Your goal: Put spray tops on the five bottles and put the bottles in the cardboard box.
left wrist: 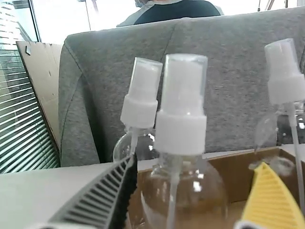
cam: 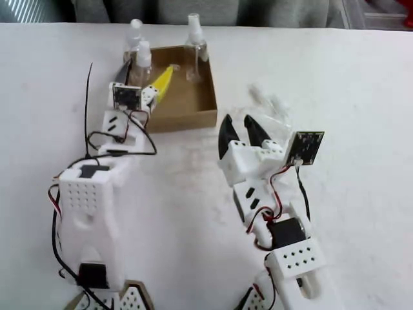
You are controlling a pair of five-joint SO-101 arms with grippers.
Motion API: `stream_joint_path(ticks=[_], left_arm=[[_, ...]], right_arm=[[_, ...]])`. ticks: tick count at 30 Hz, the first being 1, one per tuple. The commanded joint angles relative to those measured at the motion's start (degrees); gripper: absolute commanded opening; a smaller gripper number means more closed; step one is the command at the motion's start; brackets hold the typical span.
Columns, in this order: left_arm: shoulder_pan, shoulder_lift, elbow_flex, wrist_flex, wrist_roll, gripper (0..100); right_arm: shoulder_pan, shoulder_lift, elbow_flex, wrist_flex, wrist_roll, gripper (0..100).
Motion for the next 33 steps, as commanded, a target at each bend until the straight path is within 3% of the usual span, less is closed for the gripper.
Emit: stream_joint_path(ticks=[1, 7, 17, 25, 33], left_arm=[[-0.66, -0.84, -2.29, 0.53, 0.35, 37], [-0.75, -1.80, -0.79, 0.62, 0.35, 37], [-0.22, -17.19, 11.60, 0.70, 0.35, 37], [-0.57, -23.16, 13.98, 7.38, 0.35, 37], [0.66, -37.41, 25.14, 11.25, 0.35, 37]], right_arm=[[0.66, -0.40, -0.70, -0.31, 3.25, 15.9], [0.57, -0.40, -0.70, -0.31, 3.87, 15.9], [0.48, -0.40, -0.70, -0.31, 4.13, 15.9], [0.48, -0.40, -0.18, -0.31, 4.22, 15.9], [0.48, -0.40, -0.18, -0.31, 4.22, 15.9]])
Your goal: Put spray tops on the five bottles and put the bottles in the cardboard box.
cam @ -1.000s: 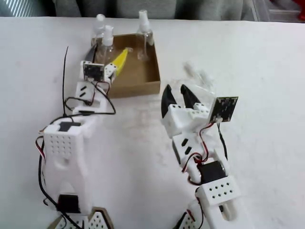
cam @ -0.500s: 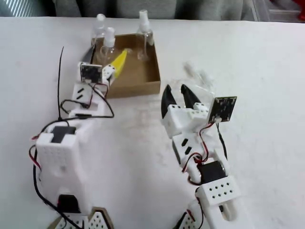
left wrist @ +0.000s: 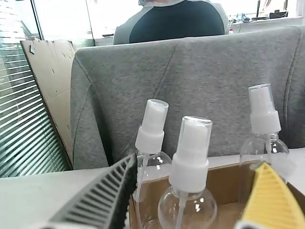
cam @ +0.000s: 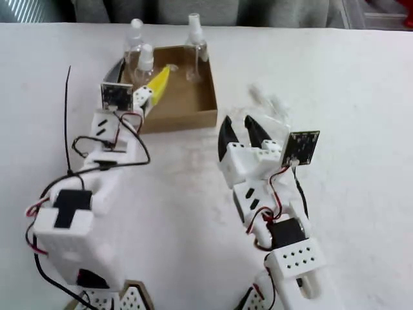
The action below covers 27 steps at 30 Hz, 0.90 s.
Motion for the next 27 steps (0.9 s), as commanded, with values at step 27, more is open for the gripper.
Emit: stream_joint_path(ticks=[27], left_arm=[[0.57, -68.79, 10.20, 77.98, 0.44, 37]], right_arm=[[0.84, -0.40, -0.62, 0.04, 0.88, 15.9]])
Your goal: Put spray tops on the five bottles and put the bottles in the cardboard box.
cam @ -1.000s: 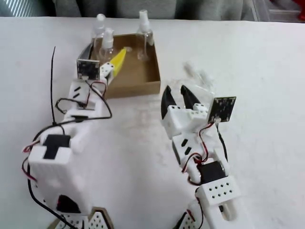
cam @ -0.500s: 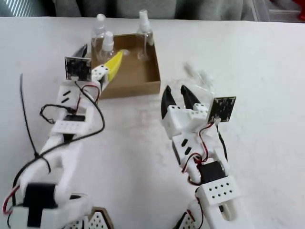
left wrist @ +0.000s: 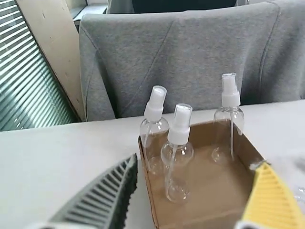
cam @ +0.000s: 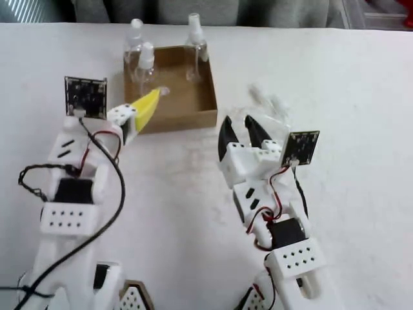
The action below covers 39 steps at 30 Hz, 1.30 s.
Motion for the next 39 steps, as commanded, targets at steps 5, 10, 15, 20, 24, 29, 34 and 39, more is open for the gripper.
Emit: stream_joint_path(ticks=[5, 10, 15, 20, 24, 29, 34, 39], left_arm=[[0.57, -11.74, -0.62, 17.58, 0.53, 37], [0.31, -16.31, -0.53, 26.02, 0.53, 37], [0.66, -19.91, 6.24, 28.92, 0.53, 37], [0.40, -23.52, 16.62, 25.93, 0.53, 36], [0.31, -27.21, 23.74, 23.74, 0.53, 21], [0.22, -32.04, 31.30, 22.24, 0.09, 2], [0.40, -36.62, 36.57, 22.07, 0.35, 4], [0.31, -40.57, 39.82, 22.42, 0.09, 2]], right_arm=[[0.75, -0.40, -0.53, 0.13, 0.53, 15.8], [0.75, -0.92, 0.26, 0.22, 0.53, 15.7], [1.98, -0.92, 0.53, 0.22, 0.53, 15.6], [4.97, -0.92, 0.62, 0.22, 0.53, 15.5], [5.49, -0.92, 0.26, 2.68, 2.37, 15.5], [5.67, -0.40, -2.02, 10.15, 13.89, 15.5], [5.76, -0.31, -6.86, 20.62, 13.71, 15.5], [5.67, 0.40, -12.75, 26.07, 5.19, 15.5]])
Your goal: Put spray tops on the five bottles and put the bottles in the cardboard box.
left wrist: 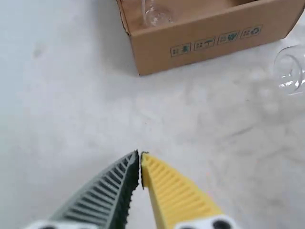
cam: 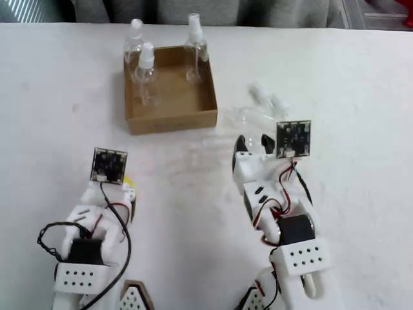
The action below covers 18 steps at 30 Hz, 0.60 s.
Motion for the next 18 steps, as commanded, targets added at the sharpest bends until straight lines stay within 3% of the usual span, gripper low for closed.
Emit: stream_joint_path(ticks=[1, 10, 18], left_arm=[[0.31, -3.12, 0.79, -1.14, 0.09, 2], [0.31, -6.37, 2.90, -1.05, 0.00, 2], [0.31, -6.37, 2.90, -1.05, 0.00, 2]], right_arm=[[0.48, 1.63, -7.30, 3.65, -4.75, 15.5], [0.48, 27.47, -28.13, 17.71, -10.81, 15.5], [0.48, 44.62, -39.56, 23.69, -11.78, 15.9]])
